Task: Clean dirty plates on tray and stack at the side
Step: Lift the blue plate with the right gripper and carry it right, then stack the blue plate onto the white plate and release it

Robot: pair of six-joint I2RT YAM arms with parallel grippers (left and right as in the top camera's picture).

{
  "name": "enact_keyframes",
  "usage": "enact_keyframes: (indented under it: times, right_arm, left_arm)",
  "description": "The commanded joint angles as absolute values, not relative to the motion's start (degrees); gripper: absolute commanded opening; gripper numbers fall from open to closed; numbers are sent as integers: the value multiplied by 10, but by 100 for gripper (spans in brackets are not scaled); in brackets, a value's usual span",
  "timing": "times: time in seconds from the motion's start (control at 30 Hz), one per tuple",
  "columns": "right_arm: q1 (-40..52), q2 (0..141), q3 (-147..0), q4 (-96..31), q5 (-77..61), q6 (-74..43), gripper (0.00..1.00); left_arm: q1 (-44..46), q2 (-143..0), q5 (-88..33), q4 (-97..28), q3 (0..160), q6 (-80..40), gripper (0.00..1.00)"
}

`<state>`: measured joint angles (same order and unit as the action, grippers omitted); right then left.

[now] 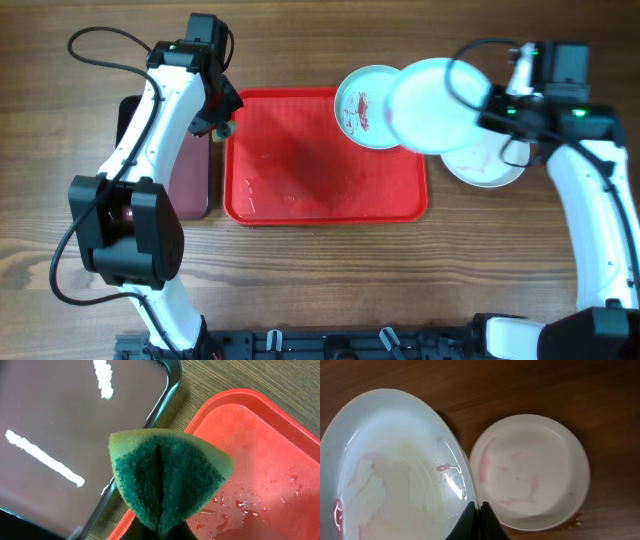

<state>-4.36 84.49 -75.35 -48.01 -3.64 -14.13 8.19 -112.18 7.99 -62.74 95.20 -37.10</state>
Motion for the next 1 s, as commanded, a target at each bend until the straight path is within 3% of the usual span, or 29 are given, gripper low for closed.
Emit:
enact_keyframes:
  times: [0.0,0.17,0.4,0.43,0.5,0.67,0.87,0.97]
  right_arm:
    - [-119,868,-732,-481,-46,-152,4]
    - [-166,876,-667,-453,50,-198,4]
    - [-179,914,-577,-329,61,-214,4]
    - [-179,920,-574,-322,61,-215,9]
    - [-179,931,-573,-313,45,-214,54]
    - [-172,929,-589,-291,-123,-163,58]
    - [-66,908,-640,-290,-147,-175,57]
    - [-2,910,-643,-266,-130,-240,67]
  left_arm:
    - [84,-1123,77,-627,948,-362,4]
    - [84,-1123,77,-627,948,-362,4]
    - [84,-1123,75,-627,948,-362,4]
    - [84,-1123,75,-627,948,-362,4]
    - [84,-1123,75,-627,948,-362,4]
    - [84,-1123,75,-626,948,-362,4]
    - [84,-1123,75,-626,948,-362,4]
    - [84,-1123,75,-627,948,-362,4]
